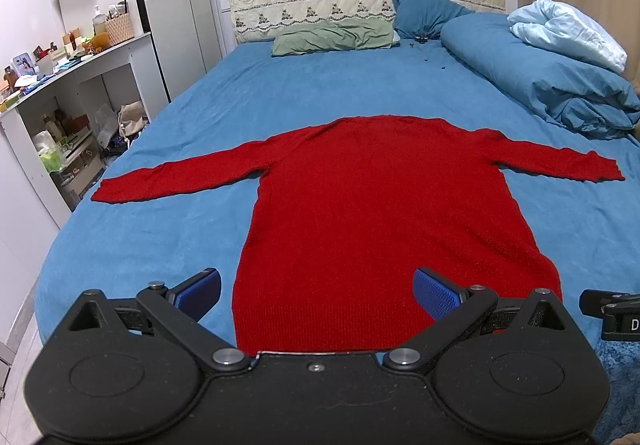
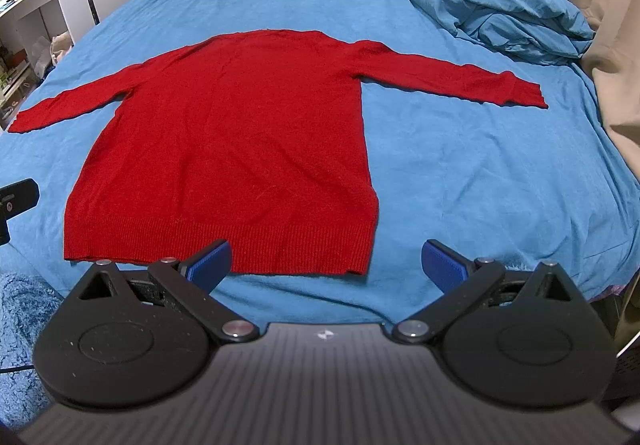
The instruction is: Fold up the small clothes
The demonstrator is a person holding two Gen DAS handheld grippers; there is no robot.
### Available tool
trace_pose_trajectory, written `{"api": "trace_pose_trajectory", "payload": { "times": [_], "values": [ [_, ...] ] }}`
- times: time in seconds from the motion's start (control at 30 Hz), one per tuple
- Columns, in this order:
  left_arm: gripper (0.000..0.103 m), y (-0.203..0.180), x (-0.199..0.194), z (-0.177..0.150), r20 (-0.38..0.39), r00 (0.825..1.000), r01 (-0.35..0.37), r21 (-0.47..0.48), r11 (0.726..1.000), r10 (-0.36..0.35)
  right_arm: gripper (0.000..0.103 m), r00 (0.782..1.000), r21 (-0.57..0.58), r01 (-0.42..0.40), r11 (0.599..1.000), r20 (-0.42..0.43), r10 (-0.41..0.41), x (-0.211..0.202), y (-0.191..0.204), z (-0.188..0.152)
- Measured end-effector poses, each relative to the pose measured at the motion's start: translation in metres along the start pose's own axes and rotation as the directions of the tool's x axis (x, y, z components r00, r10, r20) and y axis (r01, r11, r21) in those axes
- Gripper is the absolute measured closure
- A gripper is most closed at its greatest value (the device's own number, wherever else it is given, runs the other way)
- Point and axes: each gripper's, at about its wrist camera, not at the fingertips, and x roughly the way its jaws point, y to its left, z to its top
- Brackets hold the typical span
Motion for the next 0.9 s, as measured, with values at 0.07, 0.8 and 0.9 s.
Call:
{"api": "trace_pose_trajectory", "payload": {
  "times": [0.07,0.8,0.9],
  "values": [
    [0.0,0.0,0.0,-0.0001,0.0,1.0,0.0,0.0,1.0,0.0,0.0,1.0,0.001,0.0,1.0,0.001,0.0,0.0001,0.0012,0.0001],
    [0.0,0.0009,0.0012,-0.0001,-0.004,1.0,0.0,-0.005,1.0,0.0,0.0,1.0,0.003,0.001,1.0,-0.011,-0.001,0.0049,0.0014,-0.0018],
    [0.0,0.0008,0.0012,0.0,-0.004,1.0,0.0,-0.005,1.0,0.0,0.0,1.0,0.003,0.0,1.0,-0.011,0.0,0.0049,0.0012,-0.0016]
  ]
}}
